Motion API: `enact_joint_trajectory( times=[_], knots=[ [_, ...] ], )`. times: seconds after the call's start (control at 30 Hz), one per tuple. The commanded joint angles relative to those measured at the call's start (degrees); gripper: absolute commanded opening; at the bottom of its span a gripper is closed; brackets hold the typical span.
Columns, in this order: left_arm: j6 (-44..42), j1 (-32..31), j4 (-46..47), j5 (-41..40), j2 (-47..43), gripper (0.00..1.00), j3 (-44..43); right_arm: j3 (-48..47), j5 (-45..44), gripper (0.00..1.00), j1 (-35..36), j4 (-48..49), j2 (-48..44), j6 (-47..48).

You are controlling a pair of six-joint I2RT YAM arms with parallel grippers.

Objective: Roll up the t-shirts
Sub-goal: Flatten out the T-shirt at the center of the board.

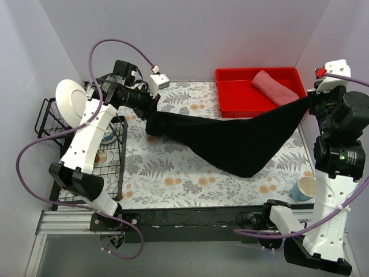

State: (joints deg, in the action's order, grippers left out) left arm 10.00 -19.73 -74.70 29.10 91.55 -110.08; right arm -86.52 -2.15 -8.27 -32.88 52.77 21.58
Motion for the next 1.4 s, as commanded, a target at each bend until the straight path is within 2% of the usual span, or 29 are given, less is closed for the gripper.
enact_joint_trajectory(
  times=[0.0, 0.07, 0.1, 0.13, 0.17, 0.2, 0.23, 0.3, 0.33, 0.4, 0.57, 0.67, 0.73, 0.77, 0.8, 0.87, 0.9, 0.97, 1.0, 1.13, 1.17, 1.3, 1.37],
  knots=[
    [-8.93, 0.39, 7.01, -5.09, 2.2, 0.0, 1.88, 0.03, 4.51, 0.01, -0.34, 6.24, 7.15, -1.02],
    [-11.39, 0.91, 10.17, -5.98, 6.69, 0.0, 2.33, 3.35, 7.42, 0.01, -0.34, 8.79, 9.09, -0.93],
    [-10.36, 1.0, 12.36, -9.55, 12.37, 0.06, 2.42, 4.77, 8.38, 0.01, -0.34, 11.5, 11.36, -0.76],
    [-7.39, 1.35, 18.82, -13.42, 15.38, 0.12, 1.72, 5.65, 10.22, 0.01, -0.34, 12.31, 12.78, -0.41],
    [-5.36, 1.62, 20.97, -16.42, 19.42, 0.14, -0.29, 6.88, 10.67, 0.01, -0.34, 13.19, 14.27, -0.05],
    [-1.08, 1.88, 22.21, -18.97, 22.94, 0.19, -3.96, 6.8, 11.03, 0.01, -0.34, 14.15, 17.77, -0.05],
    [1.14, 2.06, 21.88, -24.04, 30.2, 0.22, -13.4, 6.28, 11.9, 0.01, -0.34, 14.34, 19.54, -0.22],
    [5.19, 2.06, 18.82, -25.41, 35.34, 0.27, -24.87, 3.3, 12.26, 0.01, -0.25, 13.55, 24.36, -1.19],
    [8.34, 2.15, 16.54, -25.06, 37.28, 0.34, -28.22, 2.24, 13.48, 0.01, -0.34, 12.76, 25.61, -1.72],
    [11.0, 1.88, 17.3, -24.97, 34.86, 0.39, -25.03, 2.05, 14.19, 0.01, -0.34, 12.75, 27.03, -2.42],
    [9.87, 0.48, 22.05, -16.71, 18.71, 0.41, 5.86, 6.79, 16.56, 0.01, -0.34, 13.28, 25.72, -1.55],
    [8.9, -1.28, 25.82, -18.64, 15.95, 0.42, 11.37, 10.66, 16.57, 0.01, -0.34, 13.63, 24.4, -0.93],
    [9.42, -1.72, 27.67, -21.27, 17.86, 0.46, 8.85, 12.07, 16.74, 0.01, -0.34, 13.37, 24.31, -1.54],
    [11.08, -1.72, 27.5, -25.72, 19.7, 0.55, 6.14, 12.43, 16.83, 0.01, -0.34, 13.02, 24.22, -1.89],
    [12.05, -1.63, 25.41, -27.85, 25.38, 0.57, -1.98, 12.78, 16.92, 0.01, -0.34, 12.93, 24.13, -2.16],
    [14.16, -1.02, 20.58, -30.15, 32.95, 0.58, -12.38, 13.74, 17.53, 0.01, -0.34, 12.58, 23.95, -2.51],
    [14.87, -0.49, 15.68, -29.81, 39.78, 0.58, -24.01, 13.92, 17.53, 0.01, -0.34, 12.58, 24.13, -2.51],
    [15.66, 0.48, 12.48, -29.46, 45.8, 0.57, -32.44, 14.53, 17.53, 0.01, -0.34, 12.49, 24.22, -2.6],
    [15.4, 0.74, 12.64, -29.45, 47.83, 0.57, -33.69, 14.54, 17.36, 0.01, -0.34, 12.49, 24.22, -2.51],
    [13.29, 1.01, 21.59, -29.28, 44.43, 0.53, -19.95, 14.8, 17.1, 0.01, -0.34, 11.88, 24.13, -1.99],
    [13.2, 1.01, 22.39, -29.19, 44.25, 0.52, -18.95, 14.89, 17.01, 0.01, -0.34, 11.79, 24.22, -1.81],
    [15.83, 2.41, 23.37, -29.19, 46.87, 0.5, -22.18, 14.71, 16.22, 0.01, -0.25, 10.74, 24.22, -1.37],
    [16.89, 3.38, 23.45, -26.73, 48.8, 0.51, -24.73, 14.54, 15.95, 0.01, -0.25, 9.86, 24.48, -1.37]
  ],
)
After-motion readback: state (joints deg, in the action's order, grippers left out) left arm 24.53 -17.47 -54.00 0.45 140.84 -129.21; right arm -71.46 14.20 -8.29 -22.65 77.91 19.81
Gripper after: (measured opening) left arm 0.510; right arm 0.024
